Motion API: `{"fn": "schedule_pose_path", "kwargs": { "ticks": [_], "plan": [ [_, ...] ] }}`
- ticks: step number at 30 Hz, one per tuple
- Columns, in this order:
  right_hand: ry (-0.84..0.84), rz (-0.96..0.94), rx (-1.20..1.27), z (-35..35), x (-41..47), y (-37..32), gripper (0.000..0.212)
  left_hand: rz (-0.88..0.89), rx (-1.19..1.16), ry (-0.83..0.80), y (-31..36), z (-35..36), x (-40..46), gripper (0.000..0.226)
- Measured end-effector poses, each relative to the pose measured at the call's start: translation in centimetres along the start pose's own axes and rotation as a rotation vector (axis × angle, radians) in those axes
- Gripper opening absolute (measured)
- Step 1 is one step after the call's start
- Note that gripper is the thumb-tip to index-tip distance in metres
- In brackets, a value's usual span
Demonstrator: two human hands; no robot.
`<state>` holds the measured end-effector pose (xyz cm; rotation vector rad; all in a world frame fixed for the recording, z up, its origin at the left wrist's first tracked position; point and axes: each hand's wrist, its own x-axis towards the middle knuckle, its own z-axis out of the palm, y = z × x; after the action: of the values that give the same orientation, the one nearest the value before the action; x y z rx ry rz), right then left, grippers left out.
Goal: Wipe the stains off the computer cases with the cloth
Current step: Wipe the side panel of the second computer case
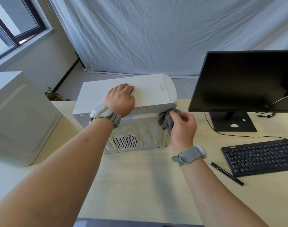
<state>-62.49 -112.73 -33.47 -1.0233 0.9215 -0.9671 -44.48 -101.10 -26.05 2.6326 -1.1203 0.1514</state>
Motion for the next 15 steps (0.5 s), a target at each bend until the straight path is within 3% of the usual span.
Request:
{"fn": "schedule_pose_path", "kwargs": {
  "ticks": [2, 6, 9, 12, 15],
  "plan": [
    [-0.049, -0.080, -0.114, 0.7, 0.2, 0.1, 0.028, 0.001, -0.005, -0.009, 0.0, -0.1, 0.1, 0.045],
    [-0.040, 0.109, -0.393, 0.0, 1.1, 4.0, 0.019, -0.005, -0.014, -0.021, 0.2, -0.2, 0.1, 0.045],
    [-0.140, 0.215, -0.511, -2.6, 1.6, 6.7, 0.041, -0.026, -0.028, -0.035, 0.4, -0.3, 0.0, 0.045],
    [-0.179, 0.345, -0.426, -4.9, 1.4, 7.4, 0.029, -0.044, -0.036, -0.047, 0.8, -0.7, 0.1, 0.046],
    [-0.092, 0.627, -0.265, -6.5, 1.7, 8.1, 0.018, -0.065, -0.010, -0.074, 1.2, -1.0, 0.5, 0.040]
  ]
}}
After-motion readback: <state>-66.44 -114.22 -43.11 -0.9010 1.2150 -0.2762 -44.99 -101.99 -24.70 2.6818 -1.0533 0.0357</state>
